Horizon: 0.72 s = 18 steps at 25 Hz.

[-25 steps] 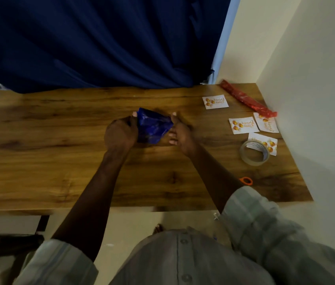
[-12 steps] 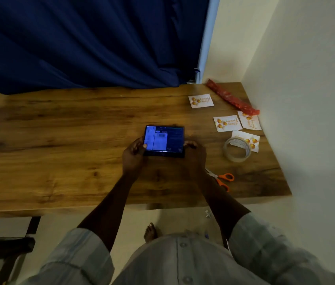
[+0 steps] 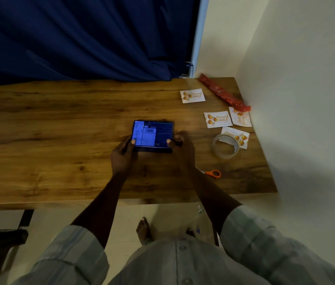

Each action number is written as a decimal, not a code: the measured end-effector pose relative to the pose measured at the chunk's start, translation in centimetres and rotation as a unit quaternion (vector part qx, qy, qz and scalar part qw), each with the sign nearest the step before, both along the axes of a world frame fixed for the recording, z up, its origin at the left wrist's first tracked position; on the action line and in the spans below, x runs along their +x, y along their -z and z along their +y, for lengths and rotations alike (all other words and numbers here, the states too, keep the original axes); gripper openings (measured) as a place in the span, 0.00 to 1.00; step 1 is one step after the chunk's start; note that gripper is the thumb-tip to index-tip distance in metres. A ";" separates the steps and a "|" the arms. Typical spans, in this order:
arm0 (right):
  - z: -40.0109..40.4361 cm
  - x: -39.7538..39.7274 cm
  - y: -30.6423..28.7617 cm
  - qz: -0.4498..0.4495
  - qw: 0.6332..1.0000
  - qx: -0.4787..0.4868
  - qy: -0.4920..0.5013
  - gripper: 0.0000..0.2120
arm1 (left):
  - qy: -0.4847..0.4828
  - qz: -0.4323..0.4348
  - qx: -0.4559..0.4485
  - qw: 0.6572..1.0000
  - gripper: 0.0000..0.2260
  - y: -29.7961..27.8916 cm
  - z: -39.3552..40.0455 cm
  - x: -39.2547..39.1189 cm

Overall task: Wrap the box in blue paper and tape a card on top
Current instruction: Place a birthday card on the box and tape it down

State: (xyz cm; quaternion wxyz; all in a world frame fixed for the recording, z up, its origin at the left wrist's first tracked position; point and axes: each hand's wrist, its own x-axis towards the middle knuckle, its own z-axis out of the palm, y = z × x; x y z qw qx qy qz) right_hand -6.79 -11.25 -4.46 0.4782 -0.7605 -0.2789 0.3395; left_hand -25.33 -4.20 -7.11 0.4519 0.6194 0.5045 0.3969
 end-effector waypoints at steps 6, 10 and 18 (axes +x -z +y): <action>-0.7 2.1 -2.0 0.045 0.996 0.012 -0.070 0.14 | -0.097 -0.077 -0.016 0.992 0.10 -1.6 -1.4 1.5; -3.0 9.6 -4.5 -0.062 0.995 0.078 0.019 0.10 | -0.244 0.034 0.078 0.966 0.17 -2.9 -1.6 3.8; -7.7 23.4 -2.0 -0.254 0.944 -0.196 -0.082 0.24 | 0.146 0.176 0.049 0.972 0.10 -5.4 -5.7 21.4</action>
